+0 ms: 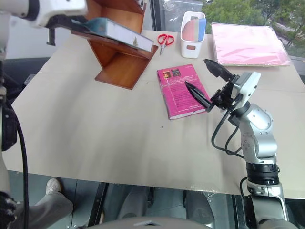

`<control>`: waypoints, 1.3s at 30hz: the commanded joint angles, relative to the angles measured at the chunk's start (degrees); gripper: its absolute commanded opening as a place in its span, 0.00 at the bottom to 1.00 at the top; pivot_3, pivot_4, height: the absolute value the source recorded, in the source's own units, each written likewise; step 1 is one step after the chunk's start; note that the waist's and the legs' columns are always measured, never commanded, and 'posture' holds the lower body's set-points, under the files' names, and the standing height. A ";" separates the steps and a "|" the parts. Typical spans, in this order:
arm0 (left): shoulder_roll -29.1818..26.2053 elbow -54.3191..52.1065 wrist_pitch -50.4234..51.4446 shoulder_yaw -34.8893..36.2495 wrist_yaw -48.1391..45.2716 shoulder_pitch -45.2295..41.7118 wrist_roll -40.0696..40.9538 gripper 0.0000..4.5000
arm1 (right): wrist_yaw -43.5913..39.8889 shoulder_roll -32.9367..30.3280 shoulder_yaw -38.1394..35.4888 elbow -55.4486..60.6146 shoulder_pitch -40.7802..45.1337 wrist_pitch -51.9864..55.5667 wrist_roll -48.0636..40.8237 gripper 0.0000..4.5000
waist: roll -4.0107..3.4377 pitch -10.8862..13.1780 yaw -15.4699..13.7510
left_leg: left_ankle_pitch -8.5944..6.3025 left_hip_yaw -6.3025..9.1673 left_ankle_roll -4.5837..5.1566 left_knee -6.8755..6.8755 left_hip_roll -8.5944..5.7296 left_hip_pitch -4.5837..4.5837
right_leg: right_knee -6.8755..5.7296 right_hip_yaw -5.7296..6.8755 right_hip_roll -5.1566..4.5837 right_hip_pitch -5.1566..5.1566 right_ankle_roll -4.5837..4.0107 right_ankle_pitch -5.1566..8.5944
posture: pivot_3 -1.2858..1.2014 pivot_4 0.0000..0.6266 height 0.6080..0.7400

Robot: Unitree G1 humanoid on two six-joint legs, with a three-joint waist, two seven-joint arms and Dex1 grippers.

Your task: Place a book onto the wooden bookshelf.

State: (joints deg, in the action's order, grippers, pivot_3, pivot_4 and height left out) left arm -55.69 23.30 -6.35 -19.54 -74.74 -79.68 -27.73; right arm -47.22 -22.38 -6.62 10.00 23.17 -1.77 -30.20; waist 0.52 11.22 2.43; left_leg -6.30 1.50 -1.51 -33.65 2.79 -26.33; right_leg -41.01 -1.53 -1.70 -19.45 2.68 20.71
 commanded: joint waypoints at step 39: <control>5.10 16.42 -3.23 0.01 11.26 0.38 -1.85 0.35 | 0.48 -4.67 -2.62 7.93 -2.37 2.46 -2.91 0.94 | -0.13 -0.09 0.12 | -0.02 -0.45 0.00 -0.51 0.52 0.64 | -0.82 -0.91 0.65 0.04 -0.02 0.00 | 0.52 0.24 1.00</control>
State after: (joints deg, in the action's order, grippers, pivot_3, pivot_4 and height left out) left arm -49.19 40.32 -11.31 -20.73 -62.87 -79.79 -29.62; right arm -46.61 -26.55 -7.70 15.57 21.09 0.92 -31.72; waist 0.39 11.13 2.55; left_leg -6.32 1.04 -1.51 -34.15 3.31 -25.70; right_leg -41.82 -2.46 -1.05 -19.44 2.66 20.71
